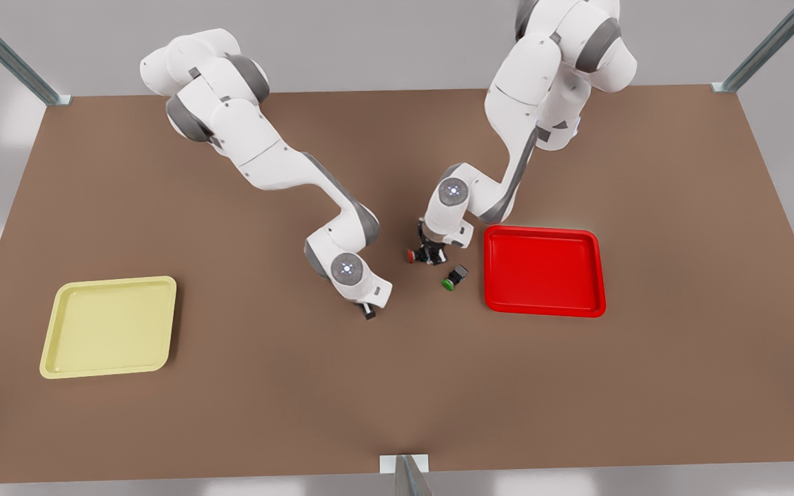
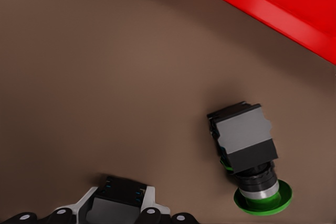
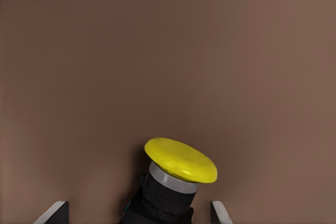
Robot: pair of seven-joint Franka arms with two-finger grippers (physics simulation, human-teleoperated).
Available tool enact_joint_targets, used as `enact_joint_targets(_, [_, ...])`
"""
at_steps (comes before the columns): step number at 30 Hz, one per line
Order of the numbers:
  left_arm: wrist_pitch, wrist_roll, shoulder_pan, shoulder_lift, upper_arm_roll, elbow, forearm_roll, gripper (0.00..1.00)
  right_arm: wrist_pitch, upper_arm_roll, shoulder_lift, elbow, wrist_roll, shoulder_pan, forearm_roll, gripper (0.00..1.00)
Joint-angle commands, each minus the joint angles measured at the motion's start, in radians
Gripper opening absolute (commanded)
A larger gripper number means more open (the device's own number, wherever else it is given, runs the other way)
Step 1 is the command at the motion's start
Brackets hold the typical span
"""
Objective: Place the switches on the corresponding trays according to their colors
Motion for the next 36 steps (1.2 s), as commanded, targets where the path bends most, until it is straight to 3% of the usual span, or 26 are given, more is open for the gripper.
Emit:
enact_joint_targets(1, [-0.006,-0.074,0.003,-0.007,0.0,-0.001,0.004,0.35,-0.005,0.0,-0.002,0.001,-0.05,0.002,-0.001,1.0])
enact_joint_targets(2, [-0.026,-0.063,0.015,-0.029,0.0,-0.002,0.004,0.35,-0.005,0.002,-0.002,0.001,-0.05,0.0,-0.001,1.0])
enact_joint_targets(5, [-0.348,0.133,0.095,-0.184,0.023,-0.012,-0.005,0.35,-0.007,0.002,-0.005,0.001,-0.05,0.0,-0.001,1.0])
enact_joint_targets(7, [-0.536,0.353,0.101,-0.253,0.157,-0.021,-0.004,0.35,-0.007,0.002,-0.005,0.002,-0.051,0.0,-0.001,0.92])
enact_joint_targets(9, [-0.586,0.543,0.101,-0.305,0.299,-0.058,0.01,0.35,-0.008,0.003,-0.006,0.004,-0.053,0.0,-0.001,0.89])
enact_joint_targets(10, [-0.576,0.578,0.103,-0.302,0.335,-0.058,0.01,0.36,-0.008,0.003,-0.006,0.004,-0.053,0.0,-0.001,0.83])
enact_joint_targets(15, [-0.586,0.743,0.138,-0.296,0.382,-0.127,0.038,0.37,-0.008,0.003,-0.006,0.005,-0.051,-0.001,-0.001,0.59])
enact_joint_targets(16, [-0.579,0.741,0.143,-0.288,0.384,-0.125,0.036,0.75,-0.008,0.003,-0.006,0.005,-0.051,-0.001,-0.001,0.56])
enact_joint_targets(17, [-0.574,0.739,0.15,-0.279,0.384,-0.125,0.036,1.0,-0.008,0.003,-0.006,0.005,-0.053,-0.001,-0.001,0.56])
enact_joint_targets(20, [-0.586,0.752,0.15,-0.288,0.384,-0.122,0.036,1.0,-0.008,0.003,-0.009,0.007,-0.056,-0.003,-0.001,0.56])
enact_joint_targets(21, [-0.699,0.868,0.15,-0.339,0.424,-0.064,0.038,1.0,-0.008,0.003,-0.009,0.007,-0.056,-0.004,-0.001,0.56])
enact_joint_targets(23, [-1.39,1.374,0.147,-0.359,0.428,0.41,0.044,1.0,-0.03,0.003,-0.013,0.005,-0.056,-0.009,0.001,0.56])
enact_joint_targets(24, [-1.525,1.647,0.123,-0.356,0.425,0.626,0.084,1.0,-0.063,0.003,-0.017,0.005,-0.056,-0.012,0.001,0.56])
enact_joint_targets(26, [-1.599,2.252,0.126,-0.342,0.43,0.834,0.075,1.0,-0.137,0.003,-0.055,0.004,-0.064,-0.044,-0.001,0.56])
enact_joint_targets(27, [-1.616,2.313,0.14,-0.323,0.419,0.893,0.073,1.0,-0.16,0.003,-0.066,0.005,-0.068,-0.056,-0.001,0.56])
enact_joint_targets(29, [-1.622,2.43,0.646,-0.342,-0.124,0.898,0.064,1.0,-0.223,0.002,-0.103,0.002,-0.068,-0.09,-0.011,0.56])
enact_joint_targets(33, [-1.534,2.502,0.65,-0.323,-0.119,0.881,0.067,1.0,-0.301,0.0,-0.224,-0.103,-0.219,-0.268,-0.047,0.56])
enact_joint_targets(36, [-1.479,2.508,0.664,-0.314,-0.11,0.892,0.074,1.0,-0.323,-0.138,-0.227,-0.117,-0.498,-0.343,-0.037,0.56])
